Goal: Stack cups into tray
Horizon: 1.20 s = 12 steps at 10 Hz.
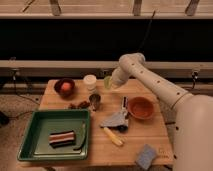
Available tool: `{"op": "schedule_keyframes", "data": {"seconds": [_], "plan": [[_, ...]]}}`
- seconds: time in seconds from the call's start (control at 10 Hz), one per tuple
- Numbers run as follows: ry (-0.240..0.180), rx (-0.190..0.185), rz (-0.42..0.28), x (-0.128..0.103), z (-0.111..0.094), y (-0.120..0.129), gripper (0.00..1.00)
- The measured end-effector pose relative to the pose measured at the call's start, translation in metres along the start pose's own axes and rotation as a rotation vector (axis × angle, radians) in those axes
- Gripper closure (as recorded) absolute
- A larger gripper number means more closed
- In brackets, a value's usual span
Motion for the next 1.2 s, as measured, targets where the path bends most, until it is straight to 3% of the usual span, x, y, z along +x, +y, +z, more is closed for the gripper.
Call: {"op": "schedule_keyframes", "data": {"seconds": [0.1,0.4,0.8,1.2], "plan": [[-0.009,0.009,-0.022,-0.008,-0.018,0.004,1.0],[-0.03,-0.011,-0.094,-0.038,-0.034,0.027,1.0],[-0.085,-0.093,-0.204,-0.096,-0.027,0.059,1.0],[-0.119,-0.135,-0.269,-0.124,-0.017,0.064,1.0]]}}
